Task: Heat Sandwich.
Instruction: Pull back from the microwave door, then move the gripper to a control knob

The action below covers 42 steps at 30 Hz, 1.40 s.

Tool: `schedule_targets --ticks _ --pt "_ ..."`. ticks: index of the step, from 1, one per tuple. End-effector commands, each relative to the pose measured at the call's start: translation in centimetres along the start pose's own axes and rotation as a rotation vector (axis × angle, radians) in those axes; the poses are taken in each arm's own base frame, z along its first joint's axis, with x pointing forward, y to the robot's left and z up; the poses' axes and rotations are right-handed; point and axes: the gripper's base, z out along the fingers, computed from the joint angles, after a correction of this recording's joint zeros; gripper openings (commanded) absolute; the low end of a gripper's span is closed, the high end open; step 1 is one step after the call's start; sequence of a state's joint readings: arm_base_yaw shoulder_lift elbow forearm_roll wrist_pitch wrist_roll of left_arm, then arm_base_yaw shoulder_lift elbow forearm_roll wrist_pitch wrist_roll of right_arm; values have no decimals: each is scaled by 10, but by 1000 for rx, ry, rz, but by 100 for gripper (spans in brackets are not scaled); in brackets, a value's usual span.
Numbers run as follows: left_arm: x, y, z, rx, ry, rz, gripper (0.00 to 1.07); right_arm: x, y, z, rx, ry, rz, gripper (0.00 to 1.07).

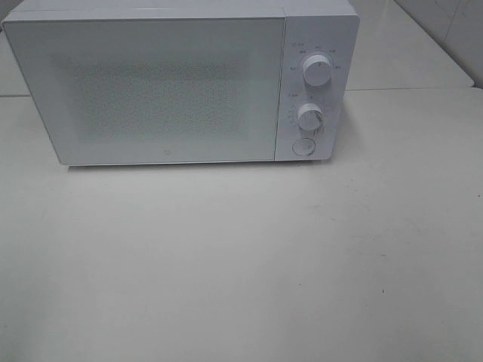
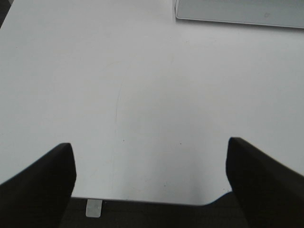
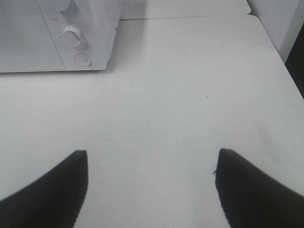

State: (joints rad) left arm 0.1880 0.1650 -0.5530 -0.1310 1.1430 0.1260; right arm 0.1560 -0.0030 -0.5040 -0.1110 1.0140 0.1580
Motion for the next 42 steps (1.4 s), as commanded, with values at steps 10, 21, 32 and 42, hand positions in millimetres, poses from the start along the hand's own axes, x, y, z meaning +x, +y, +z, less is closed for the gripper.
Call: schedule_targets --ticks 10,21,32,42 --pt "18 -2 -16 -21 -226 -7 81 2 -1 -3 4 -39 -8 74" --pt "19 -1 -16 63 -222 52 81 2 -1 -3 4 -39 -9 74" --pt "19 2 -16 80 -219 43 81 2 -1 -3 4 -39 -9 74" --pt "19 2 -16 80 -219 43 81 2 -1 -3 4 -39 -9 74"
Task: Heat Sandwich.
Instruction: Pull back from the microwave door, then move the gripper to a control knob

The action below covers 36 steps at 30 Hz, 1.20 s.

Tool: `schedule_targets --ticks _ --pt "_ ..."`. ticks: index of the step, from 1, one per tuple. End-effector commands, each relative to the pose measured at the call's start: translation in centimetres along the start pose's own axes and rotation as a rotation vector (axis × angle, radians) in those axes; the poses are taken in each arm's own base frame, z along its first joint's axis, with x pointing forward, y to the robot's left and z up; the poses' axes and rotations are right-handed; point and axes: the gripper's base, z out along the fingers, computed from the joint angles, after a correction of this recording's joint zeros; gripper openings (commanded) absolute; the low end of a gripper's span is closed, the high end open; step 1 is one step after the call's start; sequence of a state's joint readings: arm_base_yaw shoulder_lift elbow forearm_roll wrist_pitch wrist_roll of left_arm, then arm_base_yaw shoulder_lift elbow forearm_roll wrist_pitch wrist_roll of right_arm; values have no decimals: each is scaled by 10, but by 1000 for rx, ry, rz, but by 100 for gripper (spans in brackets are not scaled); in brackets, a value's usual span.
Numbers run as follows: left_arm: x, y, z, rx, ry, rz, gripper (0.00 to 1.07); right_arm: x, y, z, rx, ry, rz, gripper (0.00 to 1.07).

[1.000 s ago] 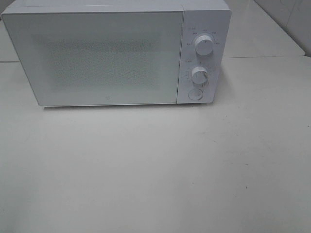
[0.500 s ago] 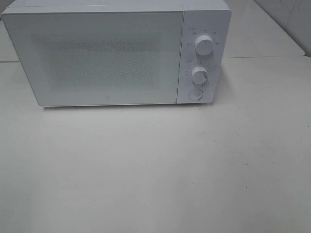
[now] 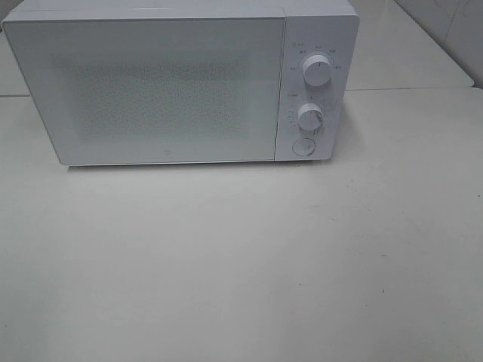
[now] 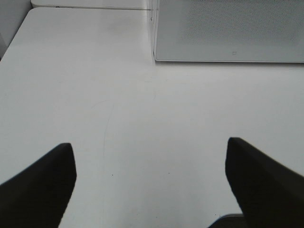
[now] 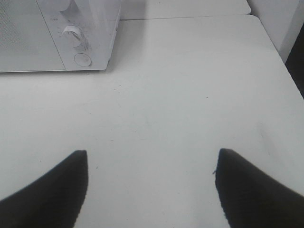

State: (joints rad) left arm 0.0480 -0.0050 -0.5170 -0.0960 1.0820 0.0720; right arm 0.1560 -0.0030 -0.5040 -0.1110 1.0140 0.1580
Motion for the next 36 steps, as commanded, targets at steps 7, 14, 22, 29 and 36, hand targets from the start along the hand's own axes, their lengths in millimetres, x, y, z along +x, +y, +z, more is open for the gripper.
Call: schedule_targets --ticks 7,14,22,29,36 --pt "1 0 -3 4 -31 -7 81 2 -1 -3 4 -39 -9 74" --pt "1 0 -3 4 -31 -7 81 2 -1 -3 4 -39 -9 74" --pt "1 0 -3 4 -31 -7 81 2 -1 -3 4 -39 -9 74" --pt "1 0 -3 4 -31 -7 81 2 -1 -3 4 -39 -9 74" --pt "1 0 -3 4 -31 -7 81 2 -1 -3 7 -39 6 74"
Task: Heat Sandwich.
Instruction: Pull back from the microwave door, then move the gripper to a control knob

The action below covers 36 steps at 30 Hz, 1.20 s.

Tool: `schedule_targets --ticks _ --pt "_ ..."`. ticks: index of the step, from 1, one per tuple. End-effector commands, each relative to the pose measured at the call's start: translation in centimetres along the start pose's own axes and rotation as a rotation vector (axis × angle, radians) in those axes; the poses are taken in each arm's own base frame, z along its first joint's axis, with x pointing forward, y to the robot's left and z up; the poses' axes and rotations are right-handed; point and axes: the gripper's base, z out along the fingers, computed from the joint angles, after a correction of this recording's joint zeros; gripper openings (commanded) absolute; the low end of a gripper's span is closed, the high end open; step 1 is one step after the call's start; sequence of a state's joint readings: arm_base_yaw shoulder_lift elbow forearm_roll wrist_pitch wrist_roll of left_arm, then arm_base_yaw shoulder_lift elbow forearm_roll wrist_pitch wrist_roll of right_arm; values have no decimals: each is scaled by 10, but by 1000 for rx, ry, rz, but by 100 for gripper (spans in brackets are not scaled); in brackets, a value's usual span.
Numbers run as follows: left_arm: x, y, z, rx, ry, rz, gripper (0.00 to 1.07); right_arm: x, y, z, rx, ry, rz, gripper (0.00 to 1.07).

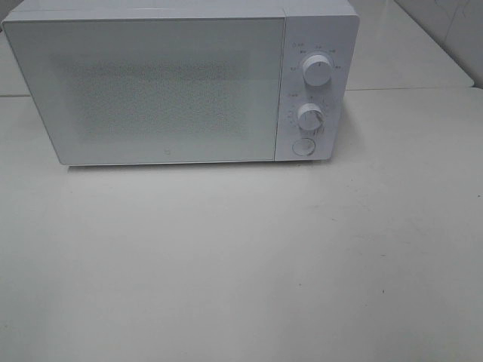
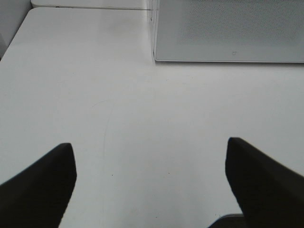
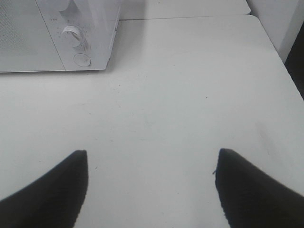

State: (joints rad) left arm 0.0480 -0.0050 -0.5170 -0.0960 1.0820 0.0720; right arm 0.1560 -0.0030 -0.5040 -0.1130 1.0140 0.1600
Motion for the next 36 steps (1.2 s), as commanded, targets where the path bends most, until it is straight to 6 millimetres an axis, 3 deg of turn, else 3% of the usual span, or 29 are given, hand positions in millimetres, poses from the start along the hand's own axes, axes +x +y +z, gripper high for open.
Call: schedule_targets --ticks 1,36 --pt "1 0 -3 4 -31 -7 81 2 -1 -3 5 -39 5 74" --pt "1 0 -3 4 -31 -7 81 1 -3 -4 20 -50 -4 74"
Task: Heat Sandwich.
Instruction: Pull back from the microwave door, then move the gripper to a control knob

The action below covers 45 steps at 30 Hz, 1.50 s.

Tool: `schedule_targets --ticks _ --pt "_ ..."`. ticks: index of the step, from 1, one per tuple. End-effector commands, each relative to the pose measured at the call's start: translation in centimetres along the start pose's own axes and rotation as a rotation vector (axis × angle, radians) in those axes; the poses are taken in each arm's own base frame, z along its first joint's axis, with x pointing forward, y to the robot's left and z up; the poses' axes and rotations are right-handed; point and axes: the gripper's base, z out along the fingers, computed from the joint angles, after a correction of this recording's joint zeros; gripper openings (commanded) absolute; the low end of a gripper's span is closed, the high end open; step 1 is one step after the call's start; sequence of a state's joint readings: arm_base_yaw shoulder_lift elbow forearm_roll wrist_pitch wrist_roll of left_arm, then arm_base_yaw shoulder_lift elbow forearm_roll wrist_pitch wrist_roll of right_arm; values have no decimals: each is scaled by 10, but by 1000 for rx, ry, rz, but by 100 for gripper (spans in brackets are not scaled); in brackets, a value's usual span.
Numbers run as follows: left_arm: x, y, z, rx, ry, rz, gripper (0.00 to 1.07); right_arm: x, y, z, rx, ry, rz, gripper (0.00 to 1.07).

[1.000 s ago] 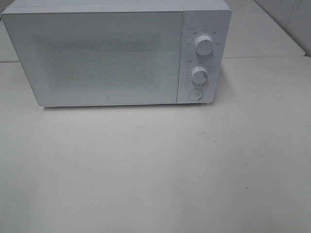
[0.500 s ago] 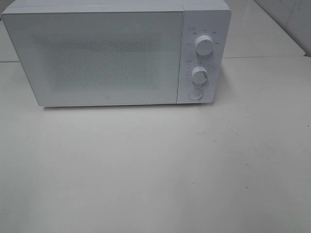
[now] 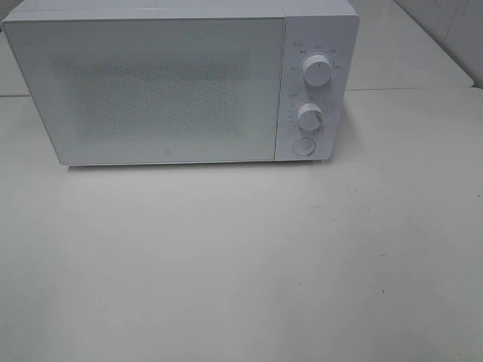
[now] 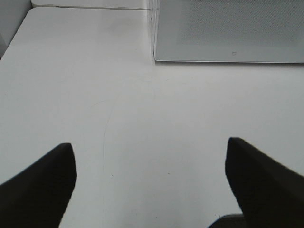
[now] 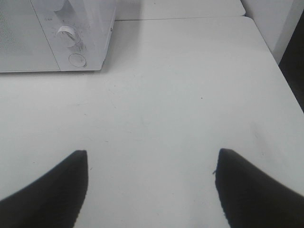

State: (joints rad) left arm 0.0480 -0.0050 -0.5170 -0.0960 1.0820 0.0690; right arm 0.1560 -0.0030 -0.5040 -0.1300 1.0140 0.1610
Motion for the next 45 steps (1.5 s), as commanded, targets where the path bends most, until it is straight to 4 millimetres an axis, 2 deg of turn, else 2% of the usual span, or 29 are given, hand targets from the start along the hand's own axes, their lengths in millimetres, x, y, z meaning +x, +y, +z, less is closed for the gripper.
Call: schedule_targets --ticks 1,17,24,26,31,45 --pt "1 0 -3 4 -31 -4 81 1 -1 -3 5 -47 2 74" --pt "1 0 -3 4 -31 -4 81 -3 -1 -6 1 -73 1 74" --pt "1 0 -3 4 -31 -3 81 -22 -1 -7 10 -296 -31 74" --pt "1 0 -3 4 -31 -3 81 -23 -1 -5 9 -314 -36 74" --pt "1 0 -3 4 -31 -3 81 -29 2 6 -2 -332 -50 74" --pt "1 0 -3 4 -31 -3 81 -73 16 52 -40 -350 -109 74"
